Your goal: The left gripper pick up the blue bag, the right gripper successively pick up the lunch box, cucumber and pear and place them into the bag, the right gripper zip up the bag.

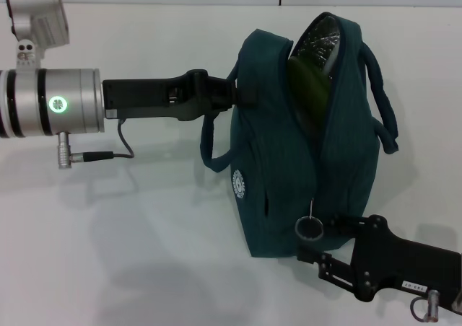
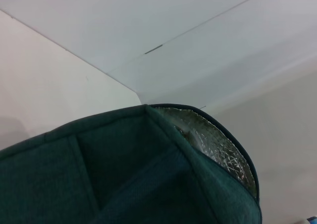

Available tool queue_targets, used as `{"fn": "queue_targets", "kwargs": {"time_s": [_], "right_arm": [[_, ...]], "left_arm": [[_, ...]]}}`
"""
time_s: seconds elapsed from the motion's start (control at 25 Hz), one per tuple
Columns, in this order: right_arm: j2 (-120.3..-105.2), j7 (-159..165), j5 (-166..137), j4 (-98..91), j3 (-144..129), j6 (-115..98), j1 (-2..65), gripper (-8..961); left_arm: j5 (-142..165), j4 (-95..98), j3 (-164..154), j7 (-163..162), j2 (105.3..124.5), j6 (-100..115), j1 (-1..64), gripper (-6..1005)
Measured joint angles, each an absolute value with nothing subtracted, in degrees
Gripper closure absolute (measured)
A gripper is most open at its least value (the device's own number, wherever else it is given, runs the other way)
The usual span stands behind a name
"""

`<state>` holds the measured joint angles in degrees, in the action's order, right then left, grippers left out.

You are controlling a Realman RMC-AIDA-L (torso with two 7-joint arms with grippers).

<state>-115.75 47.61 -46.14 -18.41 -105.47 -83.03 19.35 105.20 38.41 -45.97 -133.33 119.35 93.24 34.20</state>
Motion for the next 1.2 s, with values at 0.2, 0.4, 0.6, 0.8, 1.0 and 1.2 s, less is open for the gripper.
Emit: {"fn": "queue_targets", "kwargs": {"time_s": [0.2,0.4,0.6,0.8,1.0,1.2], "right_arm": [[-115.75,47.5,-45.9,-18.4,-105.5,-82.9,19.3,514],[-115.75,47.5,-45.9,-18.4,-105.4,-82.3,19.4,678],[-115.75,47.5,-45.9,-18.5,-105.3,-81.5,19.6,768],[-115.77,47.5,-45.8,-18.6,-105.0,-81.3,19.7,836],[-115.83,47.5,-45.4,-18.6,-104.8,-81.3,19.7,876],[-115.76,47.5,-45.0,-18.5,-104.8,-81.3,19.6,909]], "left_arm": [[105.2,38.4,-46.0,-133.3,119.35,93.2,34.2,918],[104.8,38.4,-46.0,-133.1,119.35,93.2,34.1,918],[104.6,38.4,-46.0,-132.9,119.35,93.2,34.0,917],[104.6,38.4,-46.1,-132.8,119.35,93.2,33.9,917],[104.6,38.4,-46.1,-132.8,119.35,93.2,33.8,916],[104.6,38.4,-46.1,-132.8,119.35,93.2,33.8,916]]}}
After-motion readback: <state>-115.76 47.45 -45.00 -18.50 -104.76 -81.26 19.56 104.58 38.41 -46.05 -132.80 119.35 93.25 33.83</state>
